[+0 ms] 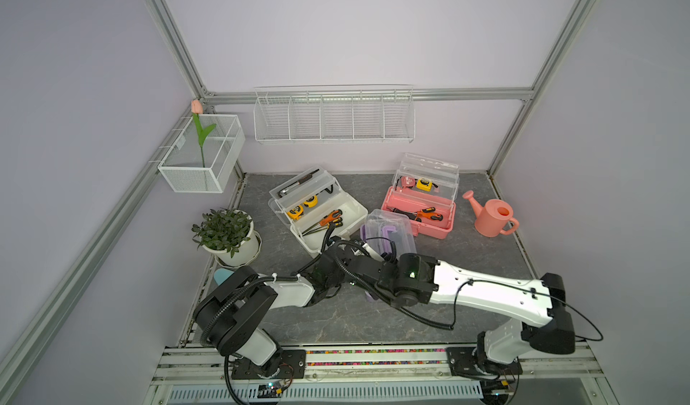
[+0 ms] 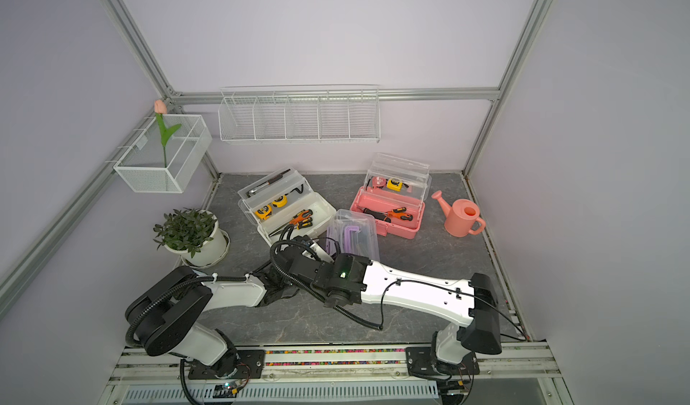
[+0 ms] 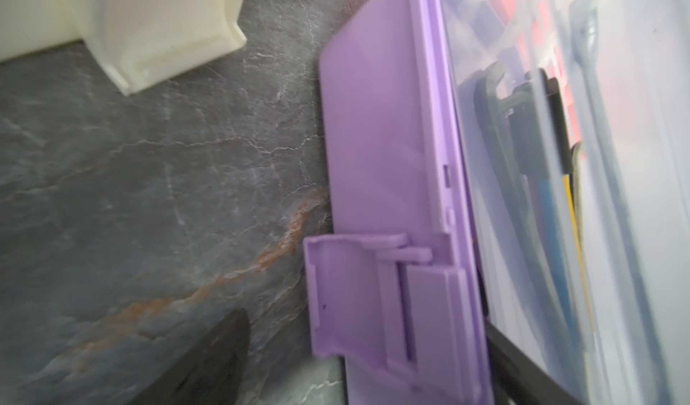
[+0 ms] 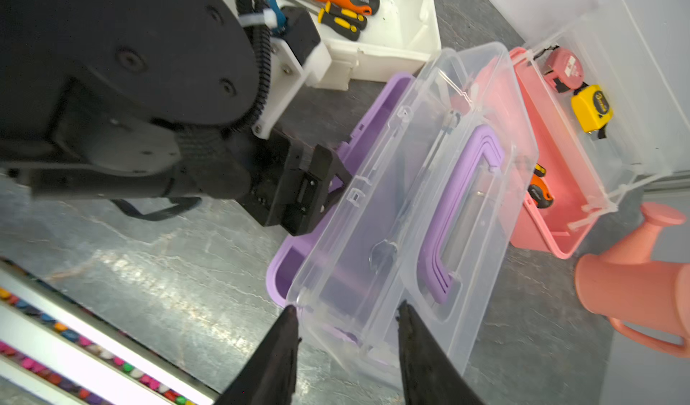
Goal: Close toolboxes
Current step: Close the toolbox lid, then adjust the toolbox at the center of the board.
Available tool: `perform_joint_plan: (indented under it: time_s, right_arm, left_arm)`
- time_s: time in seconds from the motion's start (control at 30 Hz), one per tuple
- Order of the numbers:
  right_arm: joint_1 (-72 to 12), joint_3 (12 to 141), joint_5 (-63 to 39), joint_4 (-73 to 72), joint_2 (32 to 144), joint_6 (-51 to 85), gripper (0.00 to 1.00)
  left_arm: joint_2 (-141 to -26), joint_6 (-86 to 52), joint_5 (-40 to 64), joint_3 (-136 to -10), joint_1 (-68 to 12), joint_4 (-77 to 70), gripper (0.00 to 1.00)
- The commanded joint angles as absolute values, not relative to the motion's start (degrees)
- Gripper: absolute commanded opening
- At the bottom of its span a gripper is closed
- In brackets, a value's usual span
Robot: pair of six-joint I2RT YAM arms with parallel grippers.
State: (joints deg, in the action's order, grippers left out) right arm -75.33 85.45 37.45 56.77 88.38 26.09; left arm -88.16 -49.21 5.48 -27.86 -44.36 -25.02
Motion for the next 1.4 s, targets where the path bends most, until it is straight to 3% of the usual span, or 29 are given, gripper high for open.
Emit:
perform_joint_plan:
  time_s: [0.0, 0.27, 0.6, 1.03, 1.2, 1.37]
  right_arm:
    - [-73.0, 82.7, 34.6, 51.3, 83.8, 25.3, 0.48]
    - [-62.8, 74.1, 30.3, 47.1, 74.9, 27.7, 0.49]
    - [-57.2, 69.9, 28.1, 44.0, 73.9, 26.9, 0.51]
    - [-47.4, 60.8, 14.2, 34.1, 74.9, 29.3, 0.53]
    - [-43.5, 57.1, 11.2, 30.0, 75.0, 30.8, 0.64]
    - [-40.9, 55.8, 9.6, 29.9, 77.4, 31.5, 0.64]
  left_arm:
    - [-86.3, -48.6, 5.5, -28.3, -44.6, -25.3, 0.9]
    - [-81.1, -45.2, 3.6, -30.2, -44.6, -16.2, 0.93]
    - [-72.2, -43.0, 2.1, -30.2, -40.8, -4.9, 0.94]
    - [-71.4, -49.2, 11.0, -28.8, -37.5, -16.5, 0.9]
    - [-75.9, -53.4, 15.2, -27.1, -37.5, -24.3, 0.9]
    - [-77.1, -56.8, 15.3, -23.5, -37.4, -29.2, 0.9]
